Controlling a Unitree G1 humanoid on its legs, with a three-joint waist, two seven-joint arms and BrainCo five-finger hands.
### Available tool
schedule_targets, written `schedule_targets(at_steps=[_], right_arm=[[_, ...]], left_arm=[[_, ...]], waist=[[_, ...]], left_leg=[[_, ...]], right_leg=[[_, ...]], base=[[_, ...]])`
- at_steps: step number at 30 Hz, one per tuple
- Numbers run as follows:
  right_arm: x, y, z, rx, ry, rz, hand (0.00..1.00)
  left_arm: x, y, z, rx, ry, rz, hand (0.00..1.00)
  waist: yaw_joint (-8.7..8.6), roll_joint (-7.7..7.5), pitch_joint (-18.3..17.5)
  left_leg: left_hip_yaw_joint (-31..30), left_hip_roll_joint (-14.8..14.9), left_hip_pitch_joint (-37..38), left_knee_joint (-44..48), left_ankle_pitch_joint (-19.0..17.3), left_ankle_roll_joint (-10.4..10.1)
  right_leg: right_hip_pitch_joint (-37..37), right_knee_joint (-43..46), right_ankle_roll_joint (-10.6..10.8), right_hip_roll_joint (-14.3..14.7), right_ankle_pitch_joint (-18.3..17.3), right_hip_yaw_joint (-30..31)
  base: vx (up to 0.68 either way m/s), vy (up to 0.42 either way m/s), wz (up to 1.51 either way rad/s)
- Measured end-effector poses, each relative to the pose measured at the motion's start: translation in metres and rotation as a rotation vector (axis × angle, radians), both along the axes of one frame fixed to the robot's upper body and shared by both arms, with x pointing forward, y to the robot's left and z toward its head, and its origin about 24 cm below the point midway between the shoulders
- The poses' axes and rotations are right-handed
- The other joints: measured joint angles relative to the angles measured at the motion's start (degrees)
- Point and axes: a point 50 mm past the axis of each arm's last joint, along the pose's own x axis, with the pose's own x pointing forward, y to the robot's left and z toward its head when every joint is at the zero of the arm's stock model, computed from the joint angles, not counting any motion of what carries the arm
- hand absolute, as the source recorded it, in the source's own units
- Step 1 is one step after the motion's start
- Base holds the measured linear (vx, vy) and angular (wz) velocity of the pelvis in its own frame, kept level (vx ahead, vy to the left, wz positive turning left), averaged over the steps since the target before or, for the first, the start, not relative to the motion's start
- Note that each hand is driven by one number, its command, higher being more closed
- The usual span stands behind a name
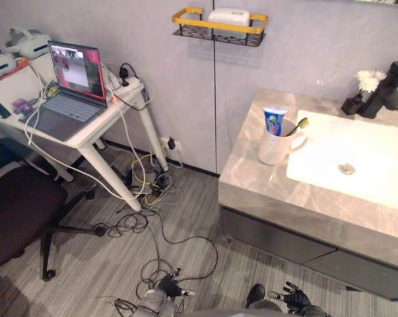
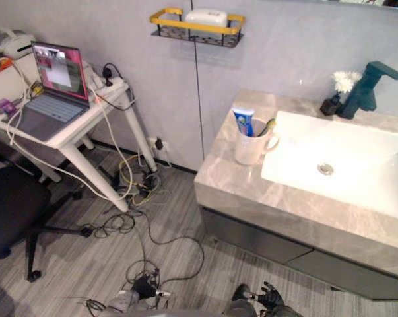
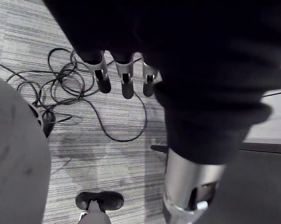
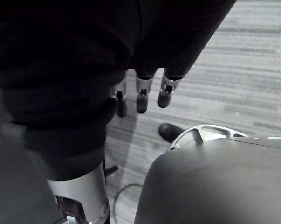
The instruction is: Organize washtable
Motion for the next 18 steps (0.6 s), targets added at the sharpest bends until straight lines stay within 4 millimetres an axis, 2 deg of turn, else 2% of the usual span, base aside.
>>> schedule_targets(at_steps=[18], right_arm=[[-0.013, 0.0, -0.003, 0.001, 0.034, 0.003, 0.0]], left_arm=[[0.001, -0.003, 0.0, -0.02, -0.001, 0.037, 0.0]], waist=[[1.21, -0.58, 0.16]], left_leg=[[1.63, -0.67, 2.25, -0.9, -0.26, -0.29]], right_leg=[[0.62, 0.84, 0.3, -0.41, -0.56, 2.29]], base=[[-0.02, 0.033, -0.06]])
